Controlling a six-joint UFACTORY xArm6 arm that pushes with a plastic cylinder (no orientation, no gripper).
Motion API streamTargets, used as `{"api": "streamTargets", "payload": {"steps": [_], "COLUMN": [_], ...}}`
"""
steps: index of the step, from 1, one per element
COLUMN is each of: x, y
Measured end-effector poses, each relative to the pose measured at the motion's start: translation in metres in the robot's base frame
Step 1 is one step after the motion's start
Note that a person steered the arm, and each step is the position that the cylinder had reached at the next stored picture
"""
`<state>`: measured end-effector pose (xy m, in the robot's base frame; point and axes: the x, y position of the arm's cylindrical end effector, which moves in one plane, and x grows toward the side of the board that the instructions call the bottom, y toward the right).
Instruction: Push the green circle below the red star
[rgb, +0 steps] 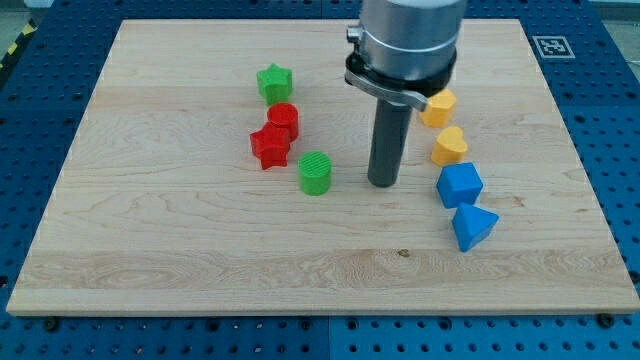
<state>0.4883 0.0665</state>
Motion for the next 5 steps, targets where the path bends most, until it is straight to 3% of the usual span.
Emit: {"api": "streamTargets", "payload": {"steps": [2,5], "x": [0.004,-0.010], "y": [-0.002,-0.050]}}
